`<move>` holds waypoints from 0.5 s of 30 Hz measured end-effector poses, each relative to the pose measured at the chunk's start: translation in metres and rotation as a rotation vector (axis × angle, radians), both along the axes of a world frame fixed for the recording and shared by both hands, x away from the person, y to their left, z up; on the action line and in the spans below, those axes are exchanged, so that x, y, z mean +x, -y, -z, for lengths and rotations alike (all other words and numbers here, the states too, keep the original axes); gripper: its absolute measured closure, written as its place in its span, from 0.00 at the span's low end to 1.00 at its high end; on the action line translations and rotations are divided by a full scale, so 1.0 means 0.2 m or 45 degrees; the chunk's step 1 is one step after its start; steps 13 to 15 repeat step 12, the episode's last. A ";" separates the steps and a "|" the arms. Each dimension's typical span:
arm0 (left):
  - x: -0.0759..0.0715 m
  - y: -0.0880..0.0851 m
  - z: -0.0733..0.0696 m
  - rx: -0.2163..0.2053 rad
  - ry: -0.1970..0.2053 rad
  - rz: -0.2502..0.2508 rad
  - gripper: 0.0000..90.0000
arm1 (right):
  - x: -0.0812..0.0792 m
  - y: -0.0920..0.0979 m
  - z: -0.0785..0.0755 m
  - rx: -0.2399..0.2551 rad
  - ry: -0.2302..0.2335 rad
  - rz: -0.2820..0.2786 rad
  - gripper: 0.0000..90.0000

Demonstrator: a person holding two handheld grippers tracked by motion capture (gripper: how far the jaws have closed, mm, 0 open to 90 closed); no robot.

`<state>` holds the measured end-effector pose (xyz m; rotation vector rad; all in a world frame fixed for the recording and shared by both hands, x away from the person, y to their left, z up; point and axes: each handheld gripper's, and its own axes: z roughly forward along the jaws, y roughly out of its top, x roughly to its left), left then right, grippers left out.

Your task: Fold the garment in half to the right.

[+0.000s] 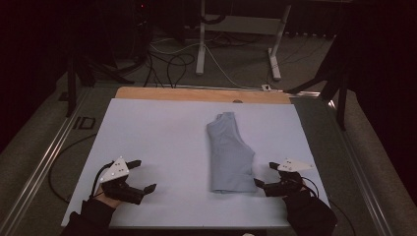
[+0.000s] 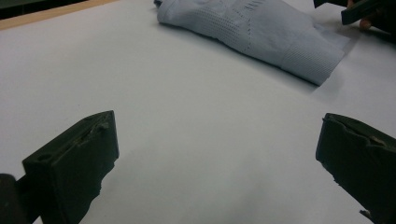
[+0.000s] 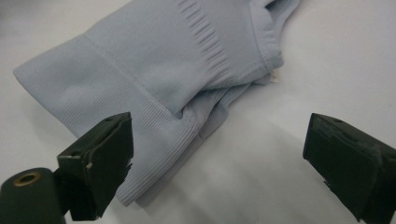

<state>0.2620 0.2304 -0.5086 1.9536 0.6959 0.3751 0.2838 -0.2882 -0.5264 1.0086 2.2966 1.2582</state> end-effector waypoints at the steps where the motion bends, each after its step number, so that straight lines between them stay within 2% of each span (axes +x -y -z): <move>1: 0.00 0.00 0.00 0.001 0.000 -0.001 0.00 | 0.00 0.00 0.00 -0.005 0.009 -0.004 0.10; 15: 0.00 0.00 0.01 0.011 -0.001 0.001 0.00 | 0.01 -0.01 0.01 -0.010 0.020 -0.011 0.10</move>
